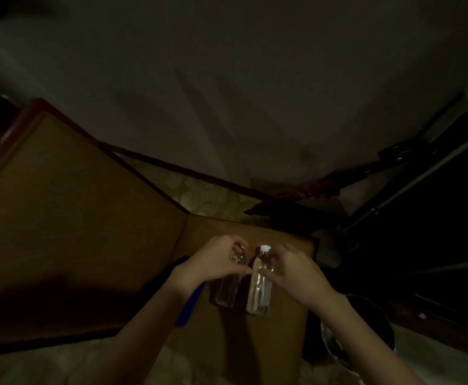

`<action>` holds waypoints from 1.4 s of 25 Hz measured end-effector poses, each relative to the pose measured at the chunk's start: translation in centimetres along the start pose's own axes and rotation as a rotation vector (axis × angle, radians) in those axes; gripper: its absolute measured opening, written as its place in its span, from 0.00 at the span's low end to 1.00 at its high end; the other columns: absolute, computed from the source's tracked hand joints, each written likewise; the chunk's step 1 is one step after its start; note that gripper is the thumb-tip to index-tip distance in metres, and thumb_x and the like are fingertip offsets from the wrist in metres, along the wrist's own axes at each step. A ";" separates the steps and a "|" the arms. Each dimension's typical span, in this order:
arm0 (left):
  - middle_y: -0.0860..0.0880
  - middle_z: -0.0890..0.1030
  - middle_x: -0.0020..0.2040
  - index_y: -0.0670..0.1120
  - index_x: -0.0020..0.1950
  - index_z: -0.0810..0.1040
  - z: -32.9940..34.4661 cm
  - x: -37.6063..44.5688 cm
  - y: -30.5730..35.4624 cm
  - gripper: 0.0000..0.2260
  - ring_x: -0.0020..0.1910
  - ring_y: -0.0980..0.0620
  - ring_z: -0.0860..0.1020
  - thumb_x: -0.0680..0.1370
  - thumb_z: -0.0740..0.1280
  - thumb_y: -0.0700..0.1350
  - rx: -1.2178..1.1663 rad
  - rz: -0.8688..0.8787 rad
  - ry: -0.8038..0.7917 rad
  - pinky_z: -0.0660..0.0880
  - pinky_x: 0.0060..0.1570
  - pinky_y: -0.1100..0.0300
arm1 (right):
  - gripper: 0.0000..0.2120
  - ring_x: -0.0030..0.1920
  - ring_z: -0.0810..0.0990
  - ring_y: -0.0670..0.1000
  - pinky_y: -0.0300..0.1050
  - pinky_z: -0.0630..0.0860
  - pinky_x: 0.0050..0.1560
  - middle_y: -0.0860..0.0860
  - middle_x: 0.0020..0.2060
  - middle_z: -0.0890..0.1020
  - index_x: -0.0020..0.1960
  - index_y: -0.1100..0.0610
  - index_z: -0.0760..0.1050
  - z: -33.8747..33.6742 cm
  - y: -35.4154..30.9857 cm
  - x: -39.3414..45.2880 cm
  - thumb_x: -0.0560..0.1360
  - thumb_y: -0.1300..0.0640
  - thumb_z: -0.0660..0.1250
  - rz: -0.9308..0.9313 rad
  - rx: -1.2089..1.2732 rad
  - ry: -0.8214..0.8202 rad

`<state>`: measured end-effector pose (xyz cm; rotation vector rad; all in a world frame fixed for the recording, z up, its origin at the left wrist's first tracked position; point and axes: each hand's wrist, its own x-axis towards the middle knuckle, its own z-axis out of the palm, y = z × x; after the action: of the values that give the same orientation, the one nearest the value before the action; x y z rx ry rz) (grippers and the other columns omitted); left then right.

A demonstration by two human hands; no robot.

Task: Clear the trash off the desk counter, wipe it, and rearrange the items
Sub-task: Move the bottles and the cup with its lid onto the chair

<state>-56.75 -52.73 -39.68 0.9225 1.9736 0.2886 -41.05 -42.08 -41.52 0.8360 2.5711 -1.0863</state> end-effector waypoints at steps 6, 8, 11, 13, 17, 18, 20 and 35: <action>0.59 0.76 0.57 0.55 0.64 0.74 -8.6 -10.1 16.0 0.23 0.56 0.63 0.74 0.71 0.75 0.47 0.314 0.263 0.015 0.71 0.55 0.70 | 0.13 0.51 0.78 0.45 0.44 0.76 0.51 0.44 0.50 0.80 0.55 0.48 0.74 -17.3 -4.0 -8.8 0.73 0.46 0.69 -0.241 -0.073 -0.057; 0.59 0.77 0.58 0.56 0.64 0.74 -9.8 -13.5 21.8 0.23 0.57 0.62 0.75 0.70 0.76 0.47 0.379 0.339 0.028 0.73 0.58 0.65 | 0.13 0.49 0.79 0.47 0.46 0.76 0.50 0.45 0.47 0.81 0.52 0.49 0.74 -22.8 -4.6 -12.9 0.72 0.45 0.70 -0.289 -0.151 -0.008; 0.57 0.78 0.58 0.55 0.63 0.75 -9.7 -17.9 30.0 0.23 0.57 0.59 0.76 0.69 0.76 0.49 0.469 0.401 0.055 0.75 0.59 0.59 | 0.12 0.48 0.79 0.48 0.45 0.75 0.49 0.46 0.45 0.81 0.48 0.49 0.72 -30.0 -4.4 -19.4 0.71 0.45 0.71 -0.321 -0.230 0.046; 0.57 0.78 0.57 0.56 0.62 0.75 -8.8 -20.1 34.6 0.24 0.55 0.59 0.76 0.69 0.77 0.50 0.526 0.426 0.098 0.76 0.58 0.59 | 0.12 0.49 0.79 0.46 0.41 0.74 0.48 0.46 0.45 0.81 0.51 0.50 0.74 -33.9 -3.7 -23.6 0.72 0.48 0.71 -0.327 -0.241 0.065; 0.57 0.79 0.54 0.57 0.60 0.76 -5.2 -23.4 43.2 0.23 0.53 0.59 0.77 0.67 0.77 0.52 0.569 0.454 0.152 0.77 0.56 0.57 | 0.14 0.47 0.80 0.45 0.42 0.76 0.51 0.45 0.45 0.82 0.54 0.52 0.76 -40.0 0.2 -31.8 0.72 0.49 0.72 -0.282 -0.241 0.133; 0.57 0.79 0.54 0.56 0.60 0.76 -4.2 -24.0 45.2 0.22 0.52 0.59 0.77 0.68 0.77 0.51 0.568 0.453 0.151 0.76 0.56 0.59 | 0.14 0.46 0.80 0.45 0.41 0.76 0.50 0.45 0.45 0.82 0.55 0.53 0.76 -41.1 1.4 -33.6 0.72 0.50 0.72 -0.274 -0.246 0.141; 0.58 0.80 0.52 0.56 0.59 0.77 -1.8 -25.1 49.3 0.20 0.51 0.61 0.78 0.69 0.77 0.49 0.556 0.459 0.135 0.76 0.55 0.62 | 0.15 0.47 0.79 0.47 0.40 0.74 0.49 0.47 0.48 0.82 0.56 0.53 0.76 -43.4 4.1 -37.5 0.72 0.50 0.72 -0.243 -0.287 0.149; 0.56 0.81 0.51 0.50 0.62 0.77 12.2 -18.2 77.6 0.20 0.53 0.54 0.81 0.71 0.76 0.48 0.687 0.717 -0.106 0.78 0.57 0.54 | 0.18 0.53 0.79 0.48 0.47 0.77 0.57 0.48 0.54 0.80 0.59 0.52 0.75 -55.3 24.8 -54.5 0.73 0.46 0.70 0.201 -0.192 0.318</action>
<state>-3.06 -13.60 6.03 2.0386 1.5824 -0.0638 18.34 -11.27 5.05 1.2703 2.7075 -0.6823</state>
